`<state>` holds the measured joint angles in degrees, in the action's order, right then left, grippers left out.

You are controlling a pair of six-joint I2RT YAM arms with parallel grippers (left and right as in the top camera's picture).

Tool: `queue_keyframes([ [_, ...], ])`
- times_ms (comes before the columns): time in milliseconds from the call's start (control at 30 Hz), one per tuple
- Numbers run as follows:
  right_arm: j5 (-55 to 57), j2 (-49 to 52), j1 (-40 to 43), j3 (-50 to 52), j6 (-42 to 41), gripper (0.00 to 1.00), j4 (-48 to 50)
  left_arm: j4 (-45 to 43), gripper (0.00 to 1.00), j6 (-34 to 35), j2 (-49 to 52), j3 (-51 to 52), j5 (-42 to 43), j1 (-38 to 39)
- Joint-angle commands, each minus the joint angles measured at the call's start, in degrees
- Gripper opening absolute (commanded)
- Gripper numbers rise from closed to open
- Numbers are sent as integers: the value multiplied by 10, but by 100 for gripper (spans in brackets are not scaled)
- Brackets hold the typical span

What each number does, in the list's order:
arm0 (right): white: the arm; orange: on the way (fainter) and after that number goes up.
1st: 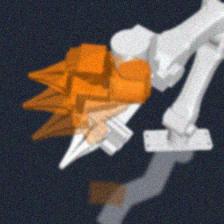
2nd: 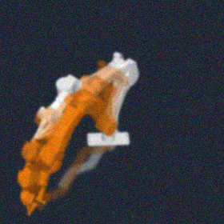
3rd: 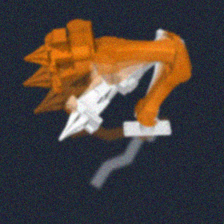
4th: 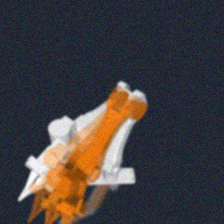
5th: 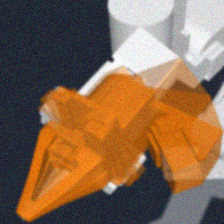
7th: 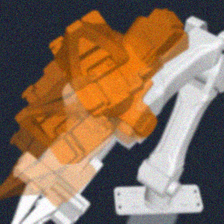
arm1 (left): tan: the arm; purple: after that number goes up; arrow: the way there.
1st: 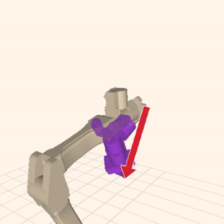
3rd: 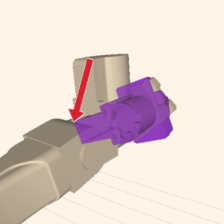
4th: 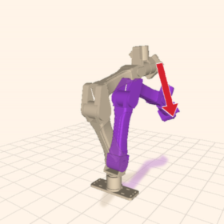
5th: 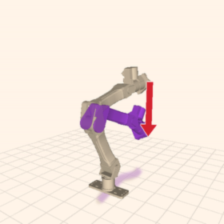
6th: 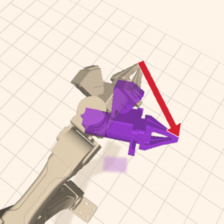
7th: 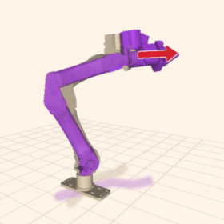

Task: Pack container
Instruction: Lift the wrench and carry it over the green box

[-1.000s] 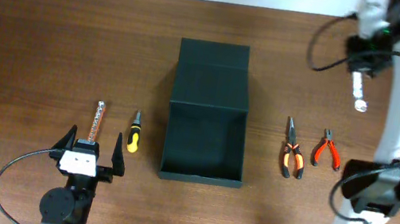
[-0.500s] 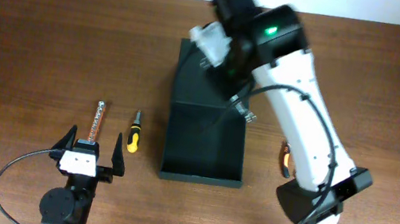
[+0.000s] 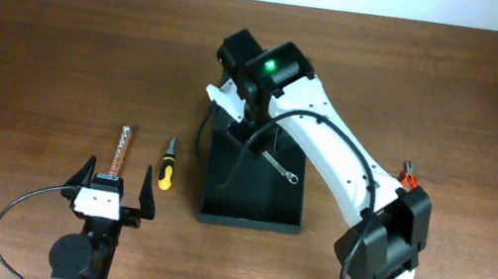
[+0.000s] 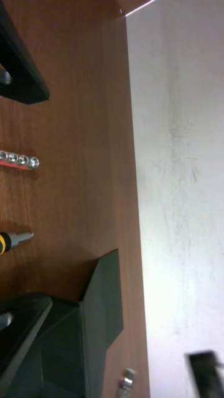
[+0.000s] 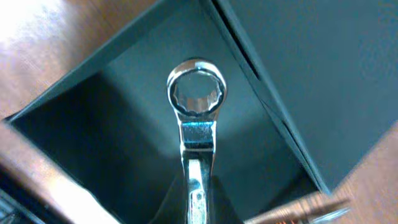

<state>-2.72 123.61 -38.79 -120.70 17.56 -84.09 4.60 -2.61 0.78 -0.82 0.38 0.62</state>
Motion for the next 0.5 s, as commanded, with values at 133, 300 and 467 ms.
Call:
queue_keyframes([
  [133,-31,-4,-2,80,-3,4,47,2,99,-9,-4,3,-4,1],
  [300,-44,-4,-2,98,-3,4,73,2,99,-9,-4,3,-4,1],
  [467,-59,-4,-2,120,-3,4,100,2,99,-9,-4,3,-4,1],
])
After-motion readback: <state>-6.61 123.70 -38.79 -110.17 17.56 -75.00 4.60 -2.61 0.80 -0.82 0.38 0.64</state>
